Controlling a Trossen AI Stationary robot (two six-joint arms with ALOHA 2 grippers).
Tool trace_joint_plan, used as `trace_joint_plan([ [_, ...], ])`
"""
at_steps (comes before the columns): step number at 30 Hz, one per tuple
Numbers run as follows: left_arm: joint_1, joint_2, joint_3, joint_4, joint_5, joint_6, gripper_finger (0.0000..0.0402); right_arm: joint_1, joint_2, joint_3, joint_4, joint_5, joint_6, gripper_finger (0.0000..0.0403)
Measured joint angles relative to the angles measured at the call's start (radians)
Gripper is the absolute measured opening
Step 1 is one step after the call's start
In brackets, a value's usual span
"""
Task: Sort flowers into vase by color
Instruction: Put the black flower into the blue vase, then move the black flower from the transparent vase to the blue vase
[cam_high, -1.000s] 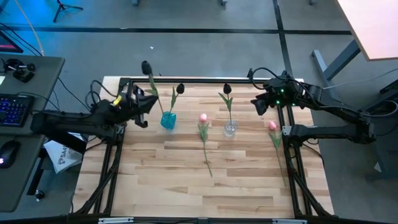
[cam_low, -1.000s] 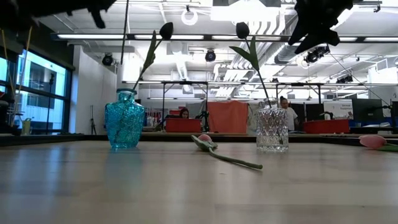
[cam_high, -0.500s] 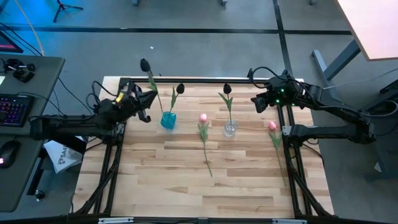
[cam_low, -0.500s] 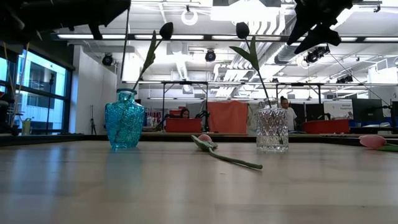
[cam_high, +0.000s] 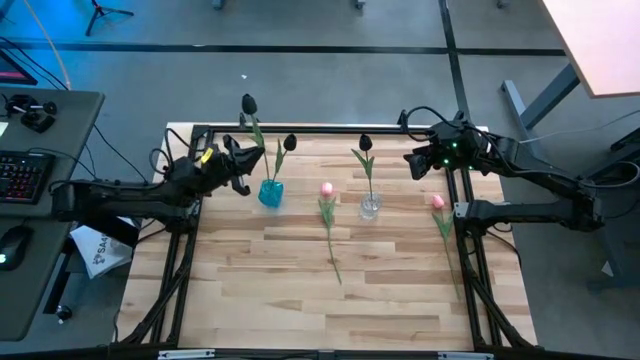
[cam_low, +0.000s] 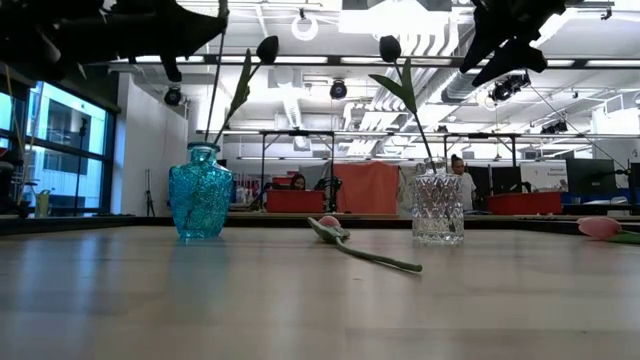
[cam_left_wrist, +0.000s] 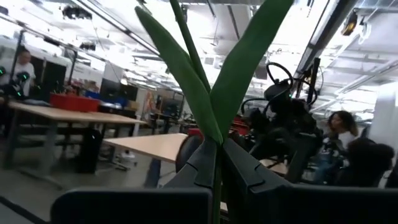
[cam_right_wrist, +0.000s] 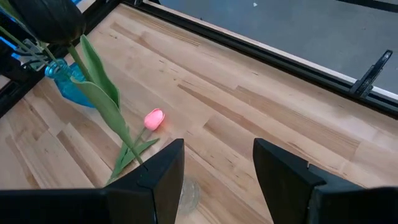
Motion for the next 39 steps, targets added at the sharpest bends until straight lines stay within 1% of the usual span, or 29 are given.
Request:
trace_joint_plan([
  [6, -0.013, 0.01, 0.0, -0.017, -0.009, 0.013, 0.0, 0.0, 0.0, 0.0, 0.0, 0.0, -0.006, 0.0186],
  [14, -0.014, 0.01, 0.0, -0.177, -0.007, -0.026, 0.0008, 0.0, 0.0, 0.0, 0.0, -0.001, -0.01, 0.0186],
  [19, -0.014, 0.003, 0.0, -0.221, -0.008, -0.036, 0.0024, 0.0, 0.0, 0.0, -0.009, -0.014, -0.013, 0.0186],
  [23, -0.015, -0.026, 0.0, -0.282, -0.021, -0.052, 0.0049, 0.0, 0.0, 0.0, -0.007, -0.019, -0.027, 0.0186],
  [28, -0.015, -0.091, 0.0, -0.403, -0.049, -0.062, 0.0092, 0.0, 0.0, 0.0, 0.01, -0.039, -0.027, 0.0186],
  [31, -0.015, -0.132, 0.0, -0.446, -0.06, -0.07, 0.0118, 0.0, 0.0, 0.0, 0.025, -0.062, -0.027, 0.0186],
  [36, -0.015, -0.217, 0.0, -0.459, -0.061, -0.08, 0.0151, 0.0, -0.006, 0.0, 0.03, -0.108, -0.027, 0.0186],
  [39, -0.015, -0.288, 0.0, -0.453, -0.061, -0.088, 0.0161, 0.0, -0.022, 0.001, 0.021, -0.162, -0.034, 0.0186],
])
